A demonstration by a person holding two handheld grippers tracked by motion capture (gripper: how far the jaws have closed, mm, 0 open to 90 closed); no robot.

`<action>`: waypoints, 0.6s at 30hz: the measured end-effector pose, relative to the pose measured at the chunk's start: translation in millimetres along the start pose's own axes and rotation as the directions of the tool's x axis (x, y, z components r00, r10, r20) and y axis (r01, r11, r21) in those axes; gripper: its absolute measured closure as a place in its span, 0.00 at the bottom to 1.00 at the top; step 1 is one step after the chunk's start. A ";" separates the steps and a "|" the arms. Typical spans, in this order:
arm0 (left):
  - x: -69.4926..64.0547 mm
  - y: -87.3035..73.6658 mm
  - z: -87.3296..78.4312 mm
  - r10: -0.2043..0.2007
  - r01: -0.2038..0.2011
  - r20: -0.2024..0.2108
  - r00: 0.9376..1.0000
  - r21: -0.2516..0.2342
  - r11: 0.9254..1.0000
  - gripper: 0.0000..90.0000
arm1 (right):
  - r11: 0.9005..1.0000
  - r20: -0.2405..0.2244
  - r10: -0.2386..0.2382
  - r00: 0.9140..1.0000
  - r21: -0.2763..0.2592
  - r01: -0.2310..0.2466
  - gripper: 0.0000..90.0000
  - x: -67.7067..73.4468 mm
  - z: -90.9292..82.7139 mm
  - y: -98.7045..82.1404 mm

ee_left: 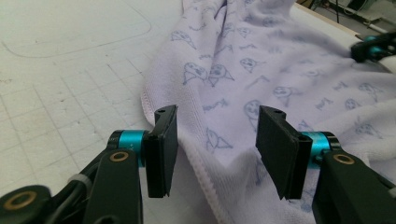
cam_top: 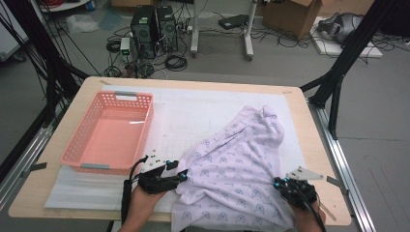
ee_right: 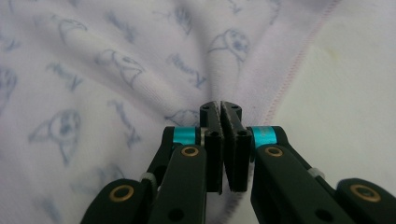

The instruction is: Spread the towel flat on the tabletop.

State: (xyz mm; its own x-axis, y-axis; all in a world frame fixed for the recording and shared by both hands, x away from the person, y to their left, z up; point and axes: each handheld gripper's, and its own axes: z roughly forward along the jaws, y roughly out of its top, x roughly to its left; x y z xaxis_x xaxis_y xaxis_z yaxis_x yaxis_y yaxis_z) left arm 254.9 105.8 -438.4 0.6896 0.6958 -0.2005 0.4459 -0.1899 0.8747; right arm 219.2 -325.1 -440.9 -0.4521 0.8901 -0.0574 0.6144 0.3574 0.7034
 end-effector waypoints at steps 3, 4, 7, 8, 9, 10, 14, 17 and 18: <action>-0.1 2.4 3.8 -0.002 0.002 0.000 1.000 0.002 1.000 0.52 | 1.000 0.012 -0.004 1.000 0.003 0.004 0.98 -4.1 -19.6 -19.1; -0.5 3.8 6.1 -0.007 0.007 0.002 1.000 0.000 1.000 0.51 | 1.000 0.021 -0.010 1.000 0.008 0.010 0.98 -5.6 -24.7 -23.1; 0.1 12.3 16.1 -0.002 0.002 0.011 1.000 0.014 1.000 0.50 | 1.000 0.006 0.008 1.000 0.001 -0.008 0.96 -8.9 -35.0 -29.2; 0.4 16.4 21.0 -0.002 0.002 0.013 1.000 0.018 1.000 0.50 | 1.000 -0.007 0.023 1.000 -0.015 -0.023 0.90 -9.8 -37.0 -29.2; 1.2 20.8 26.7 -0.002 0.001 0.016 1.000 0.027 1.000 0.50 | 0.999 -0.004 0.041 0.999 -0.034 -0.041 0.83 -9.9 -38.4 -28.3; 2.2 26.0 33.0 0.002 -0.002 0.018 1.000 0.038 0.999 0.50 | 0.997 -0.003 0.051 0.999 -0.052 -0.051 0.79 -10.5 -39.0 -27.1; 9.2 48.1 58.4 0.031 -0.031 -0.009 0.999 0.064 0.997 0.49 | 0.991 -0.020 0.078 0.997 -0.104 -0.079 0.71 -11.4 -38.0 -24.1; 14.6 65.4 81.5 0.039 -0.039 0.003 0.999 0.088 0.995 0.51 | 0.991 -0.030 0.078 0.996 -0.105 -0.081 0.70 -9.9 -34.9 -24.0; 15.5 67.8 84.7 0.046 -0.046 0.006 0.999 0.093 0.995 0.52 | 0.991 -0.036 0.074 0.997 -0.106 -0.078 0.69 -9.9 -33.5 -24.2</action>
State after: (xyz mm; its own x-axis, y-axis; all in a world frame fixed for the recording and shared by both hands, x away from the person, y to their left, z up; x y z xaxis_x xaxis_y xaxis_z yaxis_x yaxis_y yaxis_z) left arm 344.1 45.1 -419.6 0.7125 0.6826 -0.1626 0.4647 -0.2854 0.8382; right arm 187.1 -352.0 -433.6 -0.4284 0.9033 0.0206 0.5758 0.2554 0.7767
